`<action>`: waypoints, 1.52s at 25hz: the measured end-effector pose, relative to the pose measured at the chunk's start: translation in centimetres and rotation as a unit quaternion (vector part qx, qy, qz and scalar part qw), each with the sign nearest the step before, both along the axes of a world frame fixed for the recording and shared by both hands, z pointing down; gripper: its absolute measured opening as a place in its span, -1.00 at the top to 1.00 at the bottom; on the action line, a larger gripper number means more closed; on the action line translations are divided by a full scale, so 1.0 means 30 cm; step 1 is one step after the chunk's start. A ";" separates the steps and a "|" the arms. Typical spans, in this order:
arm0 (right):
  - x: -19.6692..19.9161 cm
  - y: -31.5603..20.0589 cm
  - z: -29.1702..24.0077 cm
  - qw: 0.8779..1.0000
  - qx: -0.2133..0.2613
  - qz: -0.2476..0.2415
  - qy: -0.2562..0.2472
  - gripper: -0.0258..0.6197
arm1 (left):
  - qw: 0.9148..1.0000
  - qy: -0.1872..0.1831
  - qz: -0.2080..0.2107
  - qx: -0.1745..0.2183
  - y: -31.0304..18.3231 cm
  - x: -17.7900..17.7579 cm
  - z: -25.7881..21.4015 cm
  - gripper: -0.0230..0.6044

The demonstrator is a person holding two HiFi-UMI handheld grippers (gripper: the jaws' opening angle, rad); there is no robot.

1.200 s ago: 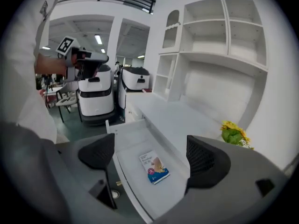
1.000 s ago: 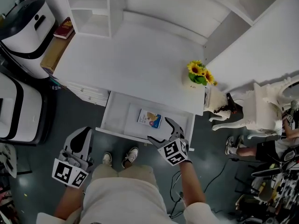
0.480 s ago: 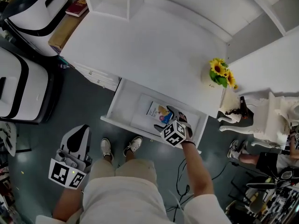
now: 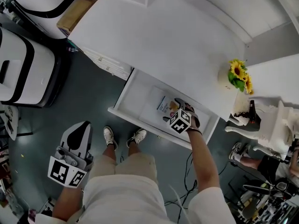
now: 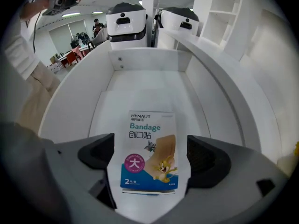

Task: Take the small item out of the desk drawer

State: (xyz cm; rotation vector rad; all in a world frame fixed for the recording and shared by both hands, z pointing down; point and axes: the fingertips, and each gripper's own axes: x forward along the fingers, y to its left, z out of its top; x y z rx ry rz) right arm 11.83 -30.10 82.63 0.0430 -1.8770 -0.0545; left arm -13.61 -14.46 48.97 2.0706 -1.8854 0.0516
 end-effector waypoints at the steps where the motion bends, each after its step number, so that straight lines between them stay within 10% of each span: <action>1: 0.003 0.000 0.014 1.000 -0.004 -0.005 0.011 -0.55 | 1.000 0.000 -0.002 -0.002 0.005 -0.007 0.004 0.87; 38: 0.001 0.007 0.094 0.992 -0.061 -0.026 0.105 -0.57 | 0.999 0.035 0.006 -0.020 0.054 -0.084 0.077 0.87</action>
